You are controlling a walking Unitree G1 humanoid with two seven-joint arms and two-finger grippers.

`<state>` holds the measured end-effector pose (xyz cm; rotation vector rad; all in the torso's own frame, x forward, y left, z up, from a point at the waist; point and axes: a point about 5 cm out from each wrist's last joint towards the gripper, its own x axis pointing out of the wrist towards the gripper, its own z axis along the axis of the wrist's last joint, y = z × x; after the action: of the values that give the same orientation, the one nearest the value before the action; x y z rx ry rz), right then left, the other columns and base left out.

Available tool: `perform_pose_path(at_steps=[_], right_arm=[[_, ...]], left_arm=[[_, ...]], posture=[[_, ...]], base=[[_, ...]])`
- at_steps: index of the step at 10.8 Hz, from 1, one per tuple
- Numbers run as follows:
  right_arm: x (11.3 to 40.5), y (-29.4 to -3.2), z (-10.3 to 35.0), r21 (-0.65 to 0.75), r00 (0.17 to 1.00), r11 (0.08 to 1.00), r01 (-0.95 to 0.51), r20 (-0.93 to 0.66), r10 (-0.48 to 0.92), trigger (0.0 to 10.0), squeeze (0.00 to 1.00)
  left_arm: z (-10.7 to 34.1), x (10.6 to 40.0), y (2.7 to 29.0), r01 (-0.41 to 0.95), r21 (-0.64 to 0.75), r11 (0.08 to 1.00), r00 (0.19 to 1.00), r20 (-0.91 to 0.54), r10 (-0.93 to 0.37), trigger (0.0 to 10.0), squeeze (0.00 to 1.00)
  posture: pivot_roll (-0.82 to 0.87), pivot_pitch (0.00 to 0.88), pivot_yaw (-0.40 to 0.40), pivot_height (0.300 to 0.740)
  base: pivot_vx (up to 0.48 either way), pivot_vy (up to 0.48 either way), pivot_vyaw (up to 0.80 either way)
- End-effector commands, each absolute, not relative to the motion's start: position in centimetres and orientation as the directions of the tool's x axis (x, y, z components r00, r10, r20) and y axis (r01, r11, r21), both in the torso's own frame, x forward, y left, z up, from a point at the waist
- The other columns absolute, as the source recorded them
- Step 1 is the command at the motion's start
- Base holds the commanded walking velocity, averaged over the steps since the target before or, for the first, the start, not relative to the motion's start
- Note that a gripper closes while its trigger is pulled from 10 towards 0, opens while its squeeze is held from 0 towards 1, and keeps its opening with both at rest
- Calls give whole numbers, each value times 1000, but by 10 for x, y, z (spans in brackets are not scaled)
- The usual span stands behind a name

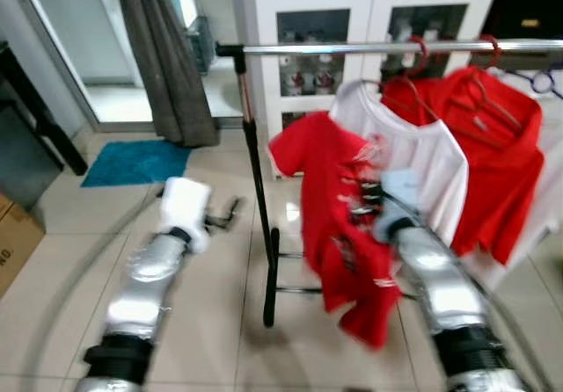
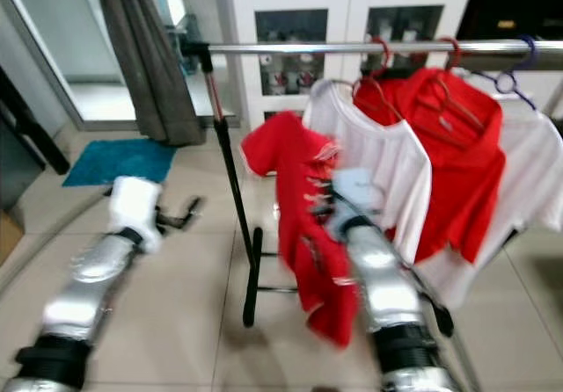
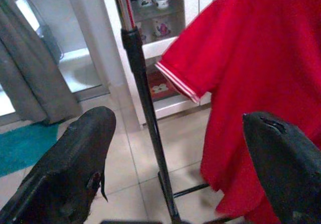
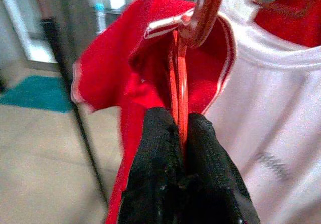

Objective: Hang hanger

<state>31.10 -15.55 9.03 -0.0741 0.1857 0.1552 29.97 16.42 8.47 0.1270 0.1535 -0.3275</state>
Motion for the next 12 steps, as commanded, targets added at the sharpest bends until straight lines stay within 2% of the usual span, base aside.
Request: perform_pose_path(at_steps=[1,4,6,7,11,12], right_arm=[[317,-145,105,-65,976,982,-178,-137,168,10000,0],[325,-147,123,-125,981,980,-153,-136,136,10000,0],[328,-144,138,-116,980,976,-182,-107,170,10000,0],[330,-139,154,-122,976,969,-216,-62,210,10000,0],[343,-132,190,-151,961,949,-277,-21,277,10000,0],[348,-128,197,-142,956,946,-292,-33,290,10000,0]], left_arm=[[89,302,174,311,127,942,943,-164,-289,10000,910],[94,305,171,327,144,934,941,-145,-307,10000,906],[99,308,167,358,179,916,931,-138,-337,10000,906],[107,310,160,410,202,889,912,-117,-394,10000,902],[131,313,149,485,235,842,872,-63,-485,10000,898],[138,306,145,566,243,788,820,-68,-568,10000,847]], posture=[[-96,0,63,740],[-105,0,65,740],[-112,0,64,740],[-114,0,58,740],[-112,0,47,740],[-114,0,45,740]], base=[[390,0,0],[400,0,0],[409,0,0],[405,0,0],[406,0,0],[0,0,0]])
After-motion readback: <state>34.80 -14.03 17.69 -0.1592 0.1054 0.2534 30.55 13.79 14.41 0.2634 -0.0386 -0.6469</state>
